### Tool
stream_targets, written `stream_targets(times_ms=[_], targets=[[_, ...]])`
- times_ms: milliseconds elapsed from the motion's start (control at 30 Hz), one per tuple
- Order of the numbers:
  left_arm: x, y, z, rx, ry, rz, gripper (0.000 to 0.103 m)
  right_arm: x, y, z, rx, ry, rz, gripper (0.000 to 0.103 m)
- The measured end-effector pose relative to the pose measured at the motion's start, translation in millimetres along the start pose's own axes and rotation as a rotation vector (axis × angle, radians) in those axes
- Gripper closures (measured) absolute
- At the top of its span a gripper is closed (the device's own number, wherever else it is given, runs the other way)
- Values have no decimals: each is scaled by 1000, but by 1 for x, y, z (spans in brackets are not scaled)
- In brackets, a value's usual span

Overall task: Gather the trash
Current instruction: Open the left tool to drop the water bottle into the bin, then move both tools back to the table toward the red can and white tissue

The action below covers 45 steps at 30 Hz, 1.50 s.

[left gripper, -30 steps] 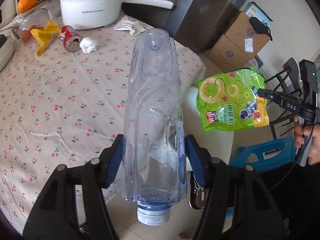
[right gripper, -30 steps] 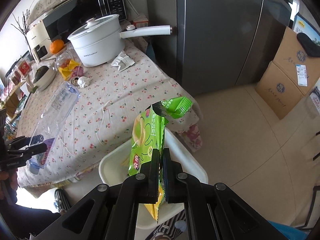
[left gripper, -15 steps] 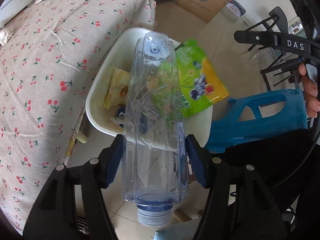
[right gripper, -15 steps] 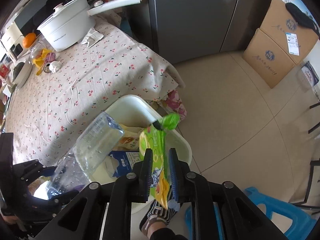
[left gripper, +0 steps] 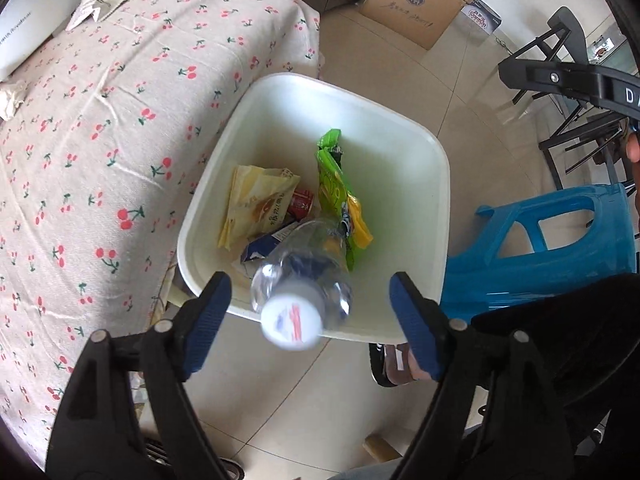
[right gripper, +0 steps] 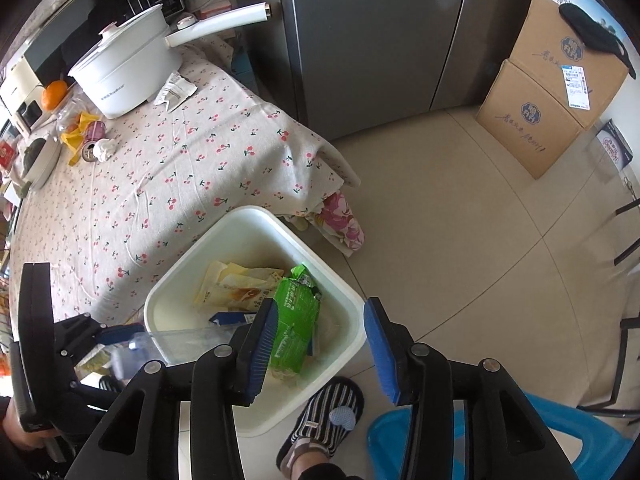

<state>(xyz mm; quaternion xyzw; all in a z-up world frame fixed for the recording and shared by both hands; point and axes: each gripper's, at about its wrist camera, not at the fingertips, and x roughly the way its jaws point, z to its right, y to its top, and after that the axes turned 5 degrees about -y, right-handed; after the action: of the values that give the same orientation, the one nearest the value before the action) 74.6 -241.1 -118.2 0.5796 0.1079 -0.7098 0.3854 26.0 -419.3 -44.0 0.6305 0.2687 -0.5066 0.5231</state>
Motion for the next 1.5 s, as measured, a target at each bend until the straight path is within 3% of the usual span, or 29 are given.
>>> stream_targets(times_ms=[67,133,467,767,1033,1267,1500], targets=[[-5,-1,0,10,15,13,18,-1,0,1,3,2,7,51],[-10,-5,-4,11,31,20,10,-2,1,0,6,5,12,48],[-44,-21,-31,-26,106,101,3,-4,5,-10,4,8,31,37],[-84,-35,-84,-172,165,196,1,10,24,-39,16,47,52,32],[-125,-53,-154,-338,294,282,1,39,49,-89,-4,77,54,26],[-154,-35,-227,-463,357,347,1,48,80,-145,-76,82,97,25],[-139,14,-286,-544,319,428,5,67,111,-187,-100,47,170,24]])
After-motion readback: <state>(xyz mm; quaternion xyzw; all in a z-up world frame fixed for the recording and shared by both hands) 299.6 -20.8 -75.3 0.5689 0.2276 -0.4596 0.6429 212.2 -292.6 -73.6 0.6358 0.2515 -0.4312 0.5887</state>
